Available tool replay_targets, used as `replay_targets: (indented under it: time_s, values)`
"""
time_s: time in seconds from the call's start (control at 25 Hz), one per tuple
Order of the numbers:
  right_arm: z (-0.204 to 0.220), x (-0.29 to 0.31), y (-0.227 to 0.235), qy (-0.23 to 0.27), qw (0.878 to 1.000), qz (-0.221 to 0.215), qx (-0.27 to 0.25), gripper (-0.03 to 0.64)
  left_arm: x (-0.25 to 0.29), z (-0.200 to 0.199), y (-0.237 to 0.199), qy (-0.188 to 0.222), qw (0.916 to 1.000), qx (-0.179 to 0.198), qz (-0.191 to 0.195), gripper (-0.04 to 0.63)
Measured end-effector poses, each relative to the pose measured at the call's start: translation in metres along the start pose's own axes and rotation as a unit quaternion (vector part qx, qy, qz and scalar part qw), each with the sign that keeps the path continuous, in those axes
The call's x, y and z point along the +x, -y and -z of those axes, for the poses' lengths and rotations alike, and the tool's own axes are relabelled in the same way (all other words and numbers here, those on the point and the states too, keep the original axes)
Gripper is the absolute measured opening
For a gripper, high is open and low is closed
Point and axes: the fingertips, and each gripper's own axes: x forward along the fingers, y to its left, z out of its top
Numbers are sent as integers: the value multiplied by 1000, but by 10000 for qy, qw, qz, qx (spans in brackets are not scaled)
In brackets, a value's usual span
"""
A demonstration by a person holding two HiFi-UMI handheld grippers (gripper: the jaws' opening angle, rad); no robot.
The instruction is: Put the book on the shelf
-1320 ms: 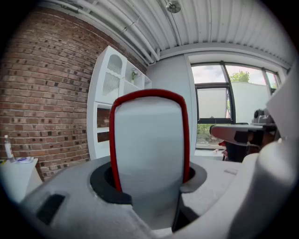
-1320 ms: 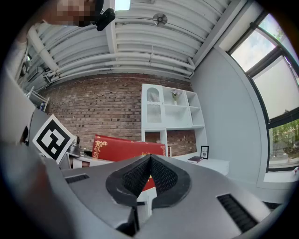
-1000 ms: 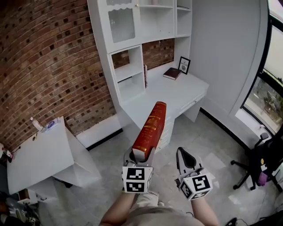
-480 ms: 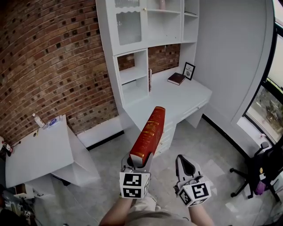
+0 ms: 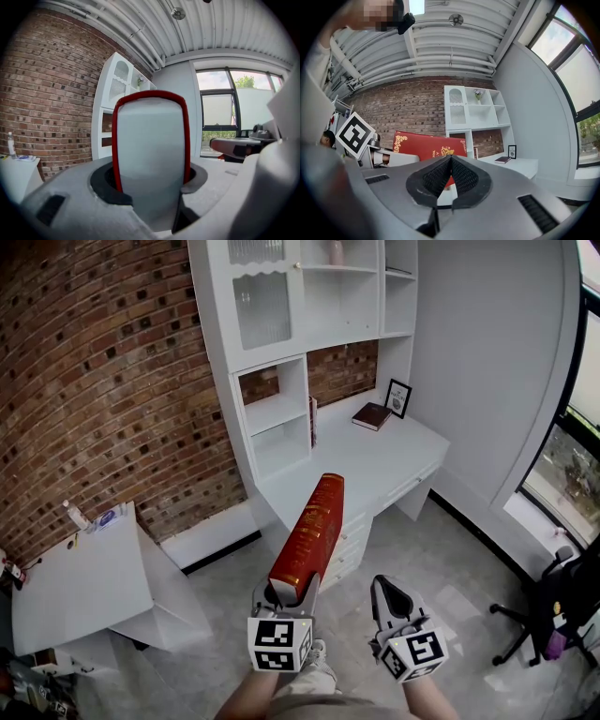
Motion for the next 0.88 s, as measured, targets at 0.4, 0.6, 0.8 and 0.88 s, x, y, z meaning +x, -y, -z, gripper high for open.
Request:
replay_targets:
  time_s: [0.4,0.6,0.8,0.88]
  values:
    - [-8,56,31,73,9998,73,-139,6,59,-13,-31,45,10000,-40,-7,235]
    - [-14,87,44,144,9997,109,-159,6,88,-18,-49,32,10000,-37,-5,235]
    - [-17,119,55,191,9995,178,-174,6,115,-24,-66,24,10000,-50,36,235]
    - [-16,130,58,194,9995,212,-158,6,125,-27,-73,24,10000,-49,57,235]
